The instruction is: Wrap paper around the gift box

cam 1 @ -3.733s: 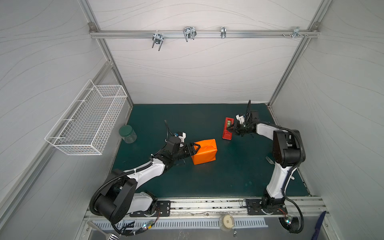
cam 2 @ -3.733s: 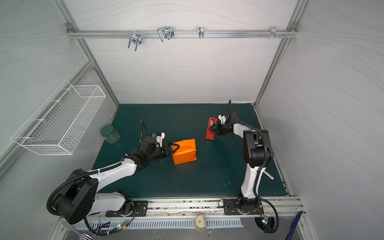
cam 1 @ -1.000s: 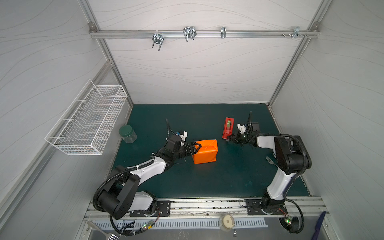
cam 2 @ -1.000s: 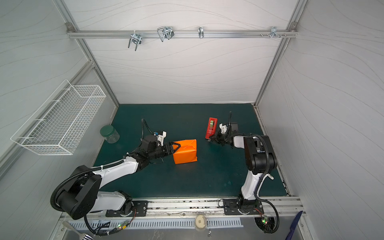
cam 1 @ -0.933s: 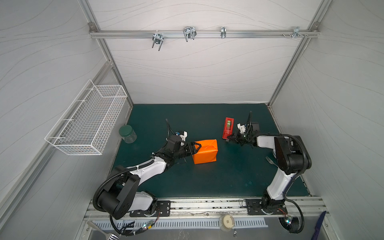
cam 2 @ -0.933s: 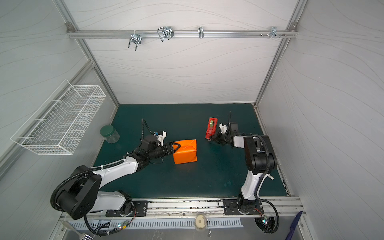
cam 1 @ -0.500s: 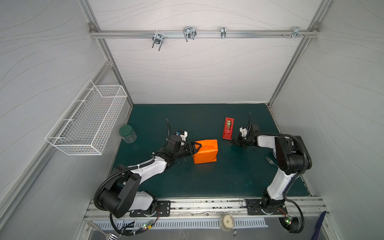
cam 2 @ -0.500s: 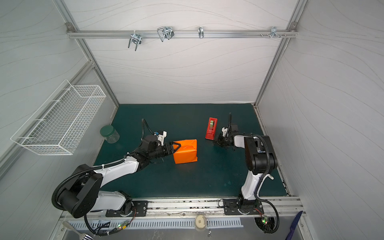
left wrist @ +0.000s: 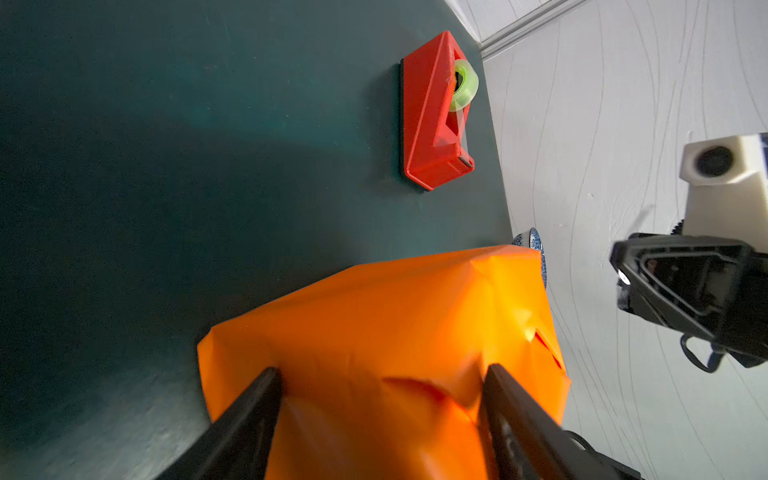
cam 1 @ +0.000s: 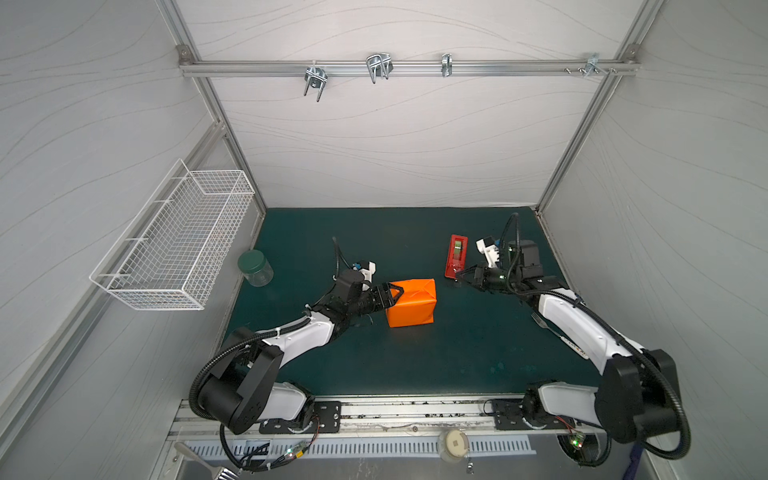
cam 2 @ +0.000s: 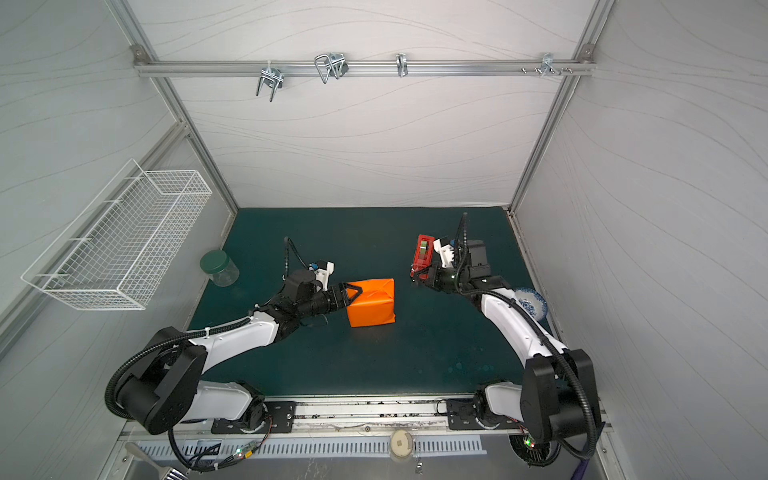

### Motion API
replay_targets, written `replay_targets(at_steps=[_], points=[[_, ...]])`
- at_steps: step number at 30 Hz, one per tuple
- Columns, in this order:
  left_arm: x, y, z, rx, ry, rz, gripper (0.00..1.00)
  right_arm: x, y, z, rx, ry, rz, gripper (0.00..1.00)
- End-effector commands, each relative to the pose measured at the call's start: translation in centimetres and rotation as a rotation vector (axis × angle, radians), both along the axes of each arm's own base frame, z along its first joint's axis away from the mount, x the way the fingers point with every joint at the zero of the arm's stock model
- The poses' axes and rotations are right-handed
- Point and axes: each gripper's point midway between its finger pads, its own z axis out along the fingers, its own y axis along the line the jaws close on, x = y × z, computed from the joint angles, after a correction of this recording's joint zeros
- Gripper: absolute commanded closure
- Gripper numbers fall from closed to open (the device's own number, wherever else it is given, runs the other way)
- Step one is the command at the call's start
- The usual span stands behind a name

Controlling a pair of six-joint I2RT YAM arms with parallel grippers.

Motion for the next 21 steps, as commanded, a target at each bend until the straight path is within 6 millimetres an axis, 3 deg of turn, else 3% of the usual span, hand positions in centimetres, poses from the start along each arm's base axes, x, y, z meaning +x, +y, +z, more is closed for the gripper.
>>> replay_targets(at_steps=[1, 5, 10, 21], points=[[-3.8, 1.9, -6.5, 0.16, 0.218, -0.021, 0.23, -3.6, 3.1, 0.2, 0.03, 0.103, 0.17, 1.0], [-3.8, 1.9, -6.5, 0.158, 0.218, -0.021, 0.23, -5.5, 6.2, -0.1, 0.025, 0.17, 0.279, 1.0], [-3.7, 1.9, -6.5, 0.16, 0.213, -0.022, 0.23, -5.7, 8.3, -0.5, -0.005, 0.202, 0.327, 1.0], [-3.6, 1.9, -6.4, 0.157, 0.21, -0.019, 0.23, -5.0, 9.8, -1.4, -0.065, 0.21, 0.354, 1.0]])
